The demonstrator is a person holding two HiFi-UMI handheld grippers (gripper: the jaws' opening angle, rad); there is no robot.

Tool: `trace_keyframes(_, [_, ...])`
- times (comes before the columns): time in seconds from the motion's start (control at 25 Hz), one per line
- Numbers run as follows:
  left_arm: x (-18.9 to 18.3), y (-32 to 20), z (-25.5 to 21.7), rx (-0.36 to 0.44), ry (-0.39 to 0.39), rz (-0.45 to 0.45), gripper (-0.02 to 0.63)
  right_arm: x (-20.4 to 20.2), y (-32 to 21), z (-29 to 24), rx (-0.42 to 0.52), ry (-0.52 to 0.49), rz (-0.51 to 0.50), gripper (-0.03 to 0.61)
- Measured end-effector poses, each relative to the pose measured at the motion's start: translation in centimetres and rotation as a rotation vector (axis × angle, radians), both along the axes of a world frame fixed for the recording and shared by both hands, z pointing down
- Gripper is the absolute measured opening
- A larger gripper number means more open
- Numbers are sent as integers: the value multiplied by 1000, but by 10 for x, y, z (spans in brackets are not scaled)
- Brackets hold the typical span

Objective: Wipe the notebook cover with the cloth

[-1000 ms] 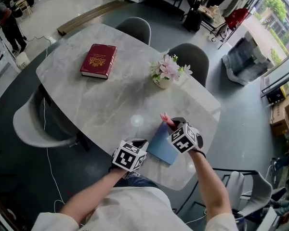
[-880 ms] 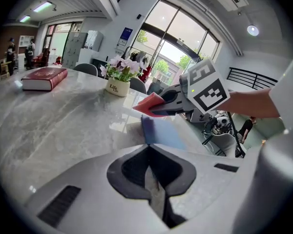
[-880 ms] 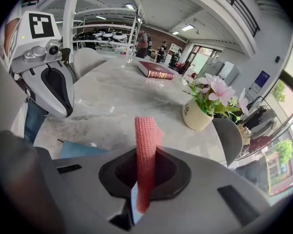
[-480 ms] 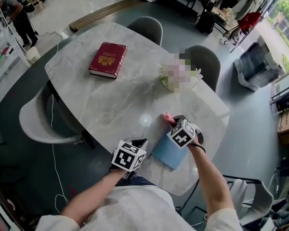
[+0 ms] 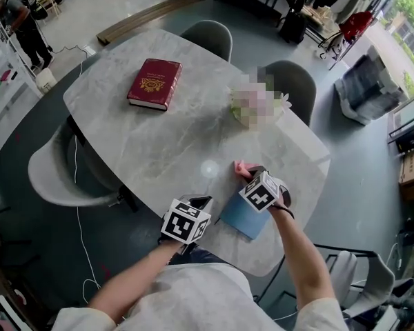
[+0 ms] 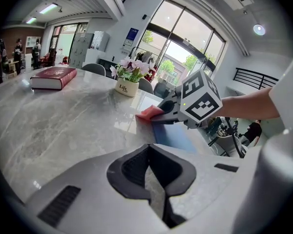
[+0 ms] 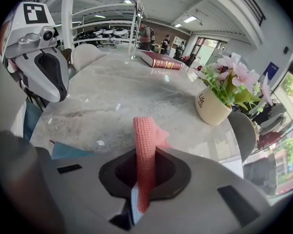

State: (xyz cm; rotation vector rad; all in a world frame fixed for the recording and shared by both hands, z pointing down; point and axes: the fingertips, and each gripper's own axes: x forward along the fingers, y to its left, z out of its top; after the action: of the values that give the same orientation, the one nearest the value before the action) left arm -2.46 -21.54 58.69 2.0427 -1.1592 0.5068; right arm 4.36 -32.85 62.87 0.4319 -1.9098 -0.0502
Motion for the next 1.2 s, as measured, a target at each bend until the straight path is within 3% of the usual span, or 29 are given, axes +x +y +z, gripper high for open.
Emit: trace_keyframes(1.2, [10, 37, -12, 37, 9, 121, 8, -12, 79, -8, -1, -41, 75, 15])
